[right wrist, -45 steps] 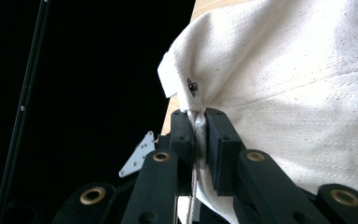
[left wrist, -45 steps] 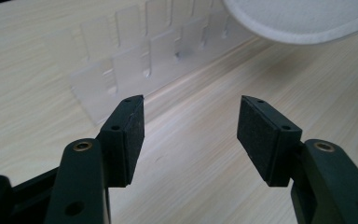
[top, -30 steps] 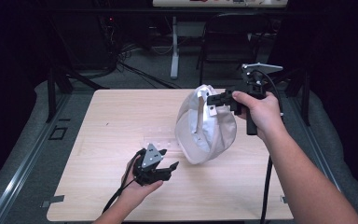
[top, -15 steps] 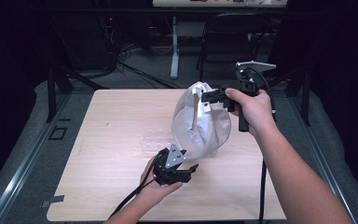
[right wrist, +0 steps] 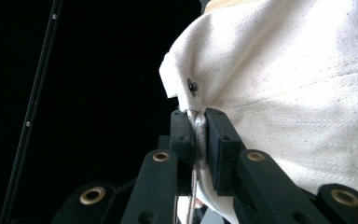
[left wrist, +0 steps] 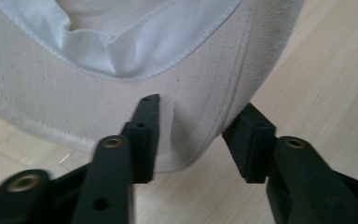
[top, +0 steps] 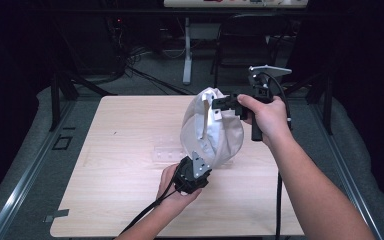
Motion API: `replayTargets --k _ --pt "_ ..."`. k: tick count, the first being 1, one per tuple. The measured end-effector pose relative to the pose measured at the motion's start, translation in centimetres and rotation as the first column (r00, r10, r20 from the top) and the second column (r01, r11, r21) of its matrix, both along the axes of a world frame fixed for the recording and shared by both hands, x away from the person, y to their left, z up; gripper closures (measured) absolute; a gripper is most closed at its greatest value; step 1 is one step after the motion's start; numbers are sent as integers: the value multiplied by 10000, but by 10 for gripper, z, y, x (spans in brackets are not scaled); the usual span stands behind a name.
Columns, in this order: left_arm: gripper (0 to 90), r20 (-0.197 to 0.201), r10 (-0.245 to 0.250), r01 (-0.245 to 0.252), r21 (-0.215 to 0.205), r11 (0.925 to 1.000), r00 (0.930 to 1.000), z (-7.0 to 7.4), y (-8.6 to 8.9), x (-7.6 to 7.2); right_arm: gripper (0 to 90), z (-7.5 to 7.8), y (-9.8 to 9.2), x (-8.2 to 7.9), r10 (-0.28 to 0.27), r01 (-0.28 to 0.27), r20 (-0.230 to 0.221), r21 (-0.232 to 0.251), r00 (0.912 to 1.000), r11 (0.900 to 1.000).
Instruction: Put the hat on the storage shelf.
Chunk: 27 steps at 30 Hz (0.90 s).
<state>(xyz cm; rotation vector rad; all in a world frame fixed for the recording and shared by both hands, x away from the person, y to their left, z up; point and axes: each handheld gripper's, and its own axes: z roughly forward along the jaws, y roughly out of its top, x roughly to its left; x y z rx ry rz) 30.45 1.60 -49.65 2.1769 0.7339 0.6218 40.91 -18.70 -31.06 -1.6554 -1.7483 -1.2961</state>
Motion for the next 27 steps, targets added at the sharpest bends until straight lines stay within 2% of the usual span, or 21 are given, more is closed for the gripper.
replayTargets --k 1,6,13,16,19,20,22,27 --pt "645 0 0 0 0 10000 10000 0 0 0 820 0 0 0 0 0 0 0 10000 10000" --pt "734 202 -18 15 135 9999 9998 4 9 2 820 1 -2 -1 -10 10 73 18 10000 10000" --pt "794 307 -63 68 -159 9999 9995 11 25 6 819 5 -1 -2 -34 33 166 30 9999 10000" --pt "804 170 -72 80 -486 9988 9998 14 31 10 819 7 1 -3 -32 30 248 74 9997 10000" --pt "809 -154 -190 170 -1183 9928 9997 19 40 19 819 8 4 -3 -14 12 299 79 9996 10000" --pt "809 -154 -190 170 -1183 9928 9997 19 40 19 819 8 5 -3 32 -34 326 60 9995 10000" --pt "809 -390 -293 220 -1765 9840 9988 21 49 27 819 9 7 -3 29 -32 355 70 9994 10000" --pt "810 -560 -488 352 -2224 9743 9972 25 58 38 819 8 9 -2 113 -116 367 70 9993 9999"
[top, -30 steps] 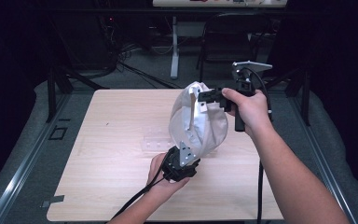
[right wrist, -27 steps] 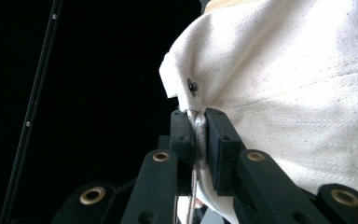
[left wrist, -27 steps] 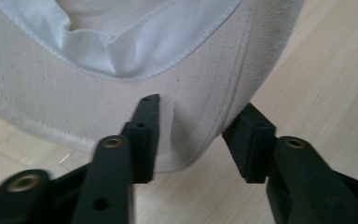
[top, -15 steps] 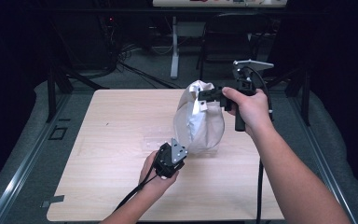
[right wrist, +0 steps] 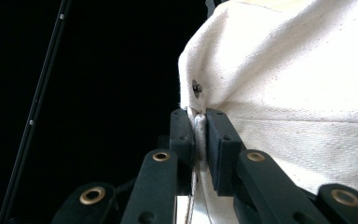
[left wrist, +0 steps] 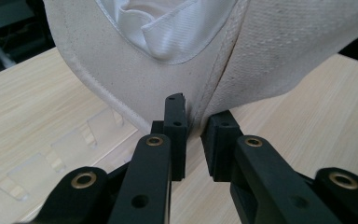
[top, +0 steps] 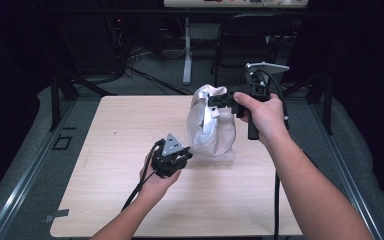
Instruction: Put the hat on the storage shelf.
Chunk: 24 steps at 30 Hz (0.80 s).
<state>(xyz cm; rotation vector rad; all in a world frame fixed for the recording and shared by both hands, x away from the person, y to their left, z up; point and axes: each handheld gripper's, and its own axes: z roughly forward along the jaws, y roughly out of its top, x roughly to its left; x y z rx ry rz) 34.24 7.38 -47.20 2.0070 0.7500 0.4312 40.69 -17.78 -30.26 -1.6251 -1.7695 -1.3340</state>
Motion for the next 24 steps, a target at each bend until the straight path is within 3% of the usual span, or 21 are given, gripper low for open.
replayTargets --k 6,18,24 --pt "809 -190 -159 152 -375 9992 9997 -2 2 10 819 -2 2 2 -52 52 18 -60 10000 10000" --pt "808 -500 -197 185 -248 9995 9986 -18 1 22 819 -19 5 11 -89 83 -252 -227 9996 9997" --pt "808 -550 -275 249 -479 9985 9981 -24 2 25 819 -25 5 14 -87 80 -338 -222 9994 9997"
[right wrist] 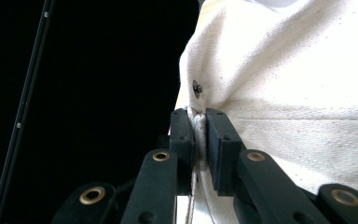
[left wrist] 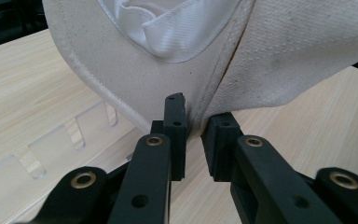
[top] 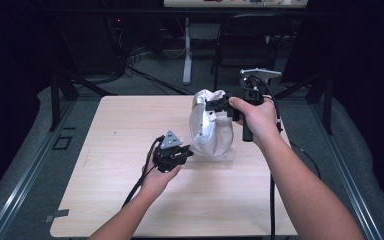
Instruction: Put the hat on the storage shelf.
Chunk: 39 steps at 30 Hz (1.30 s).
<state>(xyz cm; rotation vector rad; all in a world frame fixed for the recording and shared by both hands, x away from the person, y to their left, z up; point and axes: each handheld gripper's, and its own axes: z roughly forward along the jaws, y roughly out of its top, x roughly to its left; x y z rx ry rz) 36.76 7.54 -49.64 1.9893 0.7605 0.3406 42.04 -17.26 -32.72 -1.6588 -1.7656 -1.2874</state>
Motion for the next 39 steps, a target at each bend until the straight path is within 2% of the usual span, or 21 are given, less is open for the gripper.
replayTargets --k 6,11,24,33,35,39 --pt "807 -46 17 -18 -158 9999 10000 -5 1 0 819 -3 1 0 47 -47 -18 27 10000 10000" --pt "808 -45 255 -256 -363 9990 9997 -11 4 -5 818 -6 6 0 204 -203 -83 113 9998 9997" --pt "815 -44 650 -650 -123 9978 9979 -19 6 -10 818 -12 13 0 393 -393 -187 -9 9991 9992" --pt "829 -335 1235 -1258 -782 9890 9918 -26 12 -14 819 -17 18 0 445 -448 -265 -106 9987 9989" --pt "835 -275 1382 -1398 -738 9874 9900 -27 12 -16 819 -19 19 1 476 -480 -274 -153 9985 9987" --pt "843 -366 1364 -1373 -249 9902 9900 -29 8 -16 819 -21 20 1 498 -505 -361 -189 9981 9985"
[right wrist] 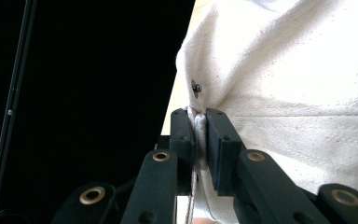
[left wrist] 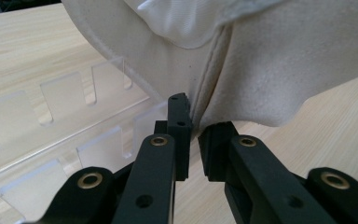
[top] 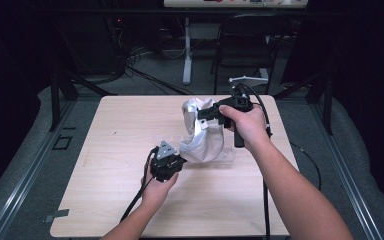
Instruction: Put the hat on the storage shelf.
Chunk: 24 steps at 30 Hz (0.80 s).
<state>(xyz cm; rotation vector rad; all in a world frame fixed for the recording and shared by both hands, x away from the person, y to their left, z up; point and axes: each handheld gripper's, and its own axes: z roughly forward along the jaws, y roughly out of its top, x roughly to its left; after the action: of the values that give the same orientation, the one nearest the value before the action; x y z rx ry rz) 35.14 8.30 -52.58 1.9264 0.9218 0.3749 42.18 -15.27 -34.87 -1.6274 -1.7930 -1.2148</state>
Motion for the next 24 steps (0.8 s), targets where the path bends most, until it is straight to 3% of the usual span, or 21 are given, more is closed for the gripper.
replayTargets --k 4,7,8,15,17,19,24 --pt "847 -302 61 -58 111 9999 9995 -1 0 2 819 -3 0 1 -7 7 -61 -75 10000 10000" --pt "847 -726 75 -35 563 9984 9973 -7 -1 3 819 -8 1 2 -34 30 -124 -322 9999 9995" --pt "848 -746 100 -66 454 9989 9972 -8 0 3 819 -10 1 3 -103 96 -169 -416 9998 9991" --pt "821 -630 98 -71 423 9991 9980 -8 0 3 819 -15 1 4 -52 46 -253 -252 9997 9997" --pt "767 -723 60 -52 119 9999 9974 -9 2 2 819 -16 1 5 -58 53 -211 -249 9998 9997" --pt "716 -602 70 -52 307 9995 9982 -9 2 0 818 -16 1 5 -76 72 -206 -203 9998 9998" --pt "626 -401 98 -87 270 9996 9991 -7 5 -4 818 -17 -1 5 -70 65 -202 -216 9998 9997"
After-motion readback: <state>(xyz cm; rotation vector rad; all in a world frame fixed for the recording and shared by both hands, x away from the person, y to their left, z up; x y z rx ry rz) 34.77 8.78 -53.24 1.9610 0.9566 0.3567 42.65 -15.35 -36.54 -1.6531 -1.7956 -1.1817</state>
